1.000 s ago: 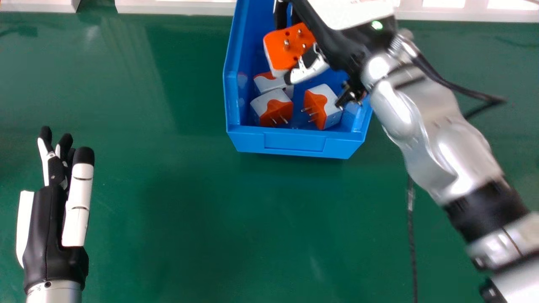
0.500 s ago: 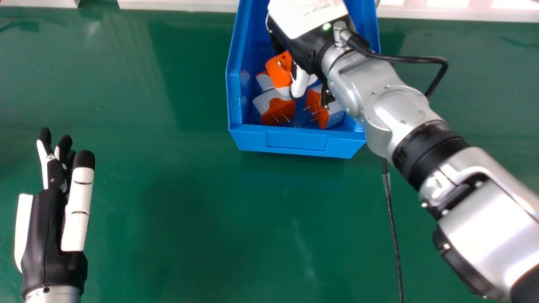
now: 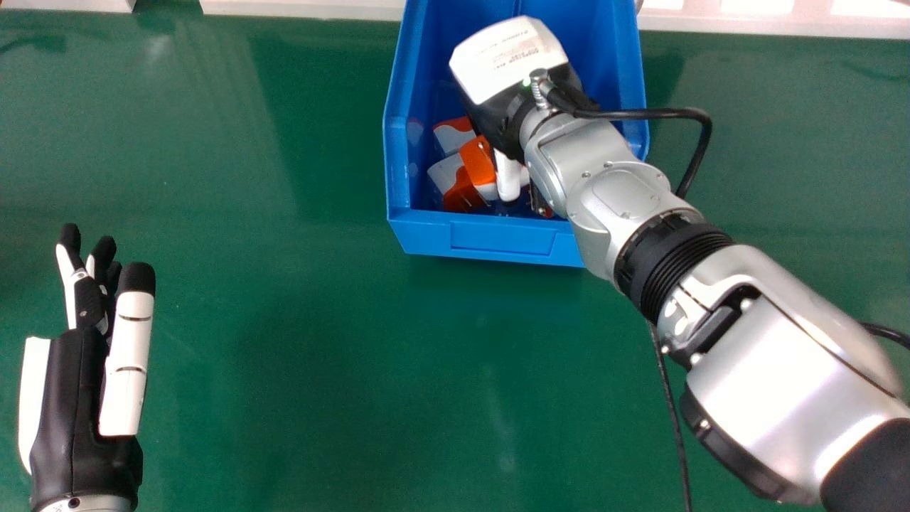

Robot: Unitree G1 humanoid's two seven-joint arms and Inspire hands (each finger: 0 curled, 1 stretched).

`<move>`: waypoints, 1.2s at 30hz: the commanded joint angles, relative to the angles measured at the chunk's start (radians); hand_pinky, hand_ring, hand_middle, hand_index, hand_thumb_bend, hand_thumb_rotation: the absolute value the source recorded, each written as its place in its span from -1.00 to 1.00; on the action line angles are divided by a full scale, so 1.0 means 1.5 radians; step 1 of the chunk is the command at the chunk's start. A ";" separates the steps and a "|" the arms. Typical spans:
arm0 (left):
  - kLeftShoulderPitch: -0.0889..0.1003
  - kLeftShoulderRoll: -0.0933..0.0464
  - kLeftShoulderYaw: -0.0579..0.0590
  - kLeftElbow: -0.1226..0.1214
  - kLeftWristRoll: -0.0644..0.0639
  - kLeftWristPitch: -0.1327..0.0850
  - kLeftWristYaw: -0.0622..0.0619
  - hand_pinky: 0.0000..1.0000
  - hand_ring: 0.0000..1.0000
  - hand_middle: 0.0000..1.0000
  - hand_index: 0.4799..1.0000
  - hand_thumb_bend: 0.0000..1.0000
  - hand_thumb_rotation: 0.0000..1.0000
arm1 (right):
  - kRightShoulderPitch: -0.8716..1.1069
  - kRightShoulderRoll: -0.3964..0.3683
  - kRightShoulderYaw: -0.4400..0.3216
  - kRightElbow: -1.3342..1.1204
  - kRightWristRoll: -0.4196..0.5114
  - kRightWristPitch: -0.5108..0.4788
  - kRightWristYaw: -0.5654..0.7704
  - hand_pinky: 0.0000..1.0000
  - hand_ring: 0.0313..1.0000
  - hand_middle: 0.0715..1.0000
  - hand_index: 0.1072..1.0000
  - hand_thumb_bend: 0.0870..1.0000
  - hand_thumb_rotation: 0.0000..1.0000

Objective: Pick all objects and put in blue box

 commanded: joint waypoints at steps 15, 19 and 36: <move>-0.014 0.005 -0.002 0.008 0.010 -0.017 0.000 1.00 1.00 1.00 1.00 0.17 0.90 | 0.008 -0.010 -0.025 -0.052 0.066 0.017 -0.108 0.77 0.98 0.99 0.96 -0.19 0.03; -0.015 0.005 -0.002 0.013 0.011 -0.023 -0.002 1.00 1.00 1.00 1.00 0.18 0.91 | 0.009 -0.009 -0.025 -0.052 0.067 0.025 -0.103 0.83 1.00 1.00 1.00 -0.16 0.04; -0.022 0.004 0.001 0.018 -0.006 -0.018 -0.012 1.00 1.00 1.00 1.00 0.12 0.86 | 0.085 -0.034 -0.049 -0.213 0.078 0.082 -0.122 0.80 1.00 1.00 1.00 -0.25 -0.28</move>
